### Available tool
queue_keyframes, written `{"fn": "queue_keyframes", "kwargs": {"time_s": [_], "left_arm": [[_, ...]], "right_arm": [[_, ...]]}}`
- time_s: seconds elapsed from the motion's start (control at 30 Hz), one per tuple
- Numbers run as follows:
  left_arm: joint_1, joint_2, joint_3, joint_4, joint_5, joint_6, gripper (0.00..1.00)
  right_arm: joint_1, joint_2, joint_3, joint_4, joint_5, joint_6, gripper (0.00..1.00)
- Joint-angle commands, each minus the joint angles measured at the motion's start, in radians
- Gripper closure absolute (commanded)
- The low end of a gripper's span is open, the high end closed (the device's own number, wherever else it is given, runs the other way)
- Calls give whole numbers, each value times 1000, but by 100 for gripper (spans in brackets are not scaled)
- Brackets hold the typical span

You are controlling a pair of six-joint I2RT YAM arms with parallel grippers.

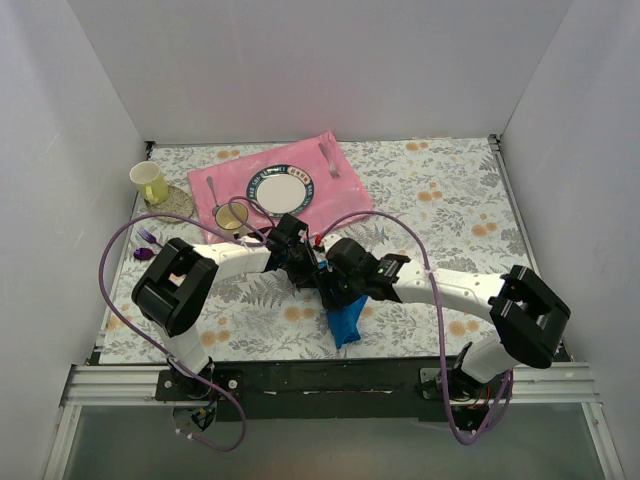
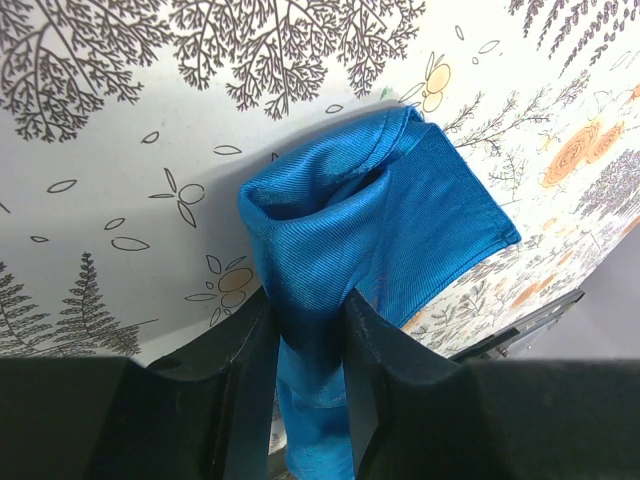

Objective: Fold the napkin, place the utensils inside, and roll it up
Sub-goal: Roll the napkin with the utensil

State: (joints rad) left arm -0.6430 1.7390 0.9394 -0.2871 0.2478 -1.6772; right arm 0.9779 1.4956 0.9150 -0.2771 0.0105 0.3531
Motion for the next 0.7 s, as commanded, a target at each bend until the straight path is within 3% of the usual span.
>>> {"fn": "queue_keyframes", "kwargs": {"time_s": [0.0,0.27,0.4,0.6,0.67], "left_arm": [[-10,25,-17,-90,-62,13,81],[-12,24,-30,-83,-53,-21,81],[-11,8,-40,-83,-59,-22,81],[-12,-1,-37,-92,-70,-6,80],[-10,-15,-37,-98,-87,2,77]], "right_arm": [[114,50,53,-76,291,44,32],[226,244,182,-172,474,35,35],[234,252,171,-177,526,37,39],[228,229,128,-137,531,20,52],[211,210,110,-116,507,6,62]]}}
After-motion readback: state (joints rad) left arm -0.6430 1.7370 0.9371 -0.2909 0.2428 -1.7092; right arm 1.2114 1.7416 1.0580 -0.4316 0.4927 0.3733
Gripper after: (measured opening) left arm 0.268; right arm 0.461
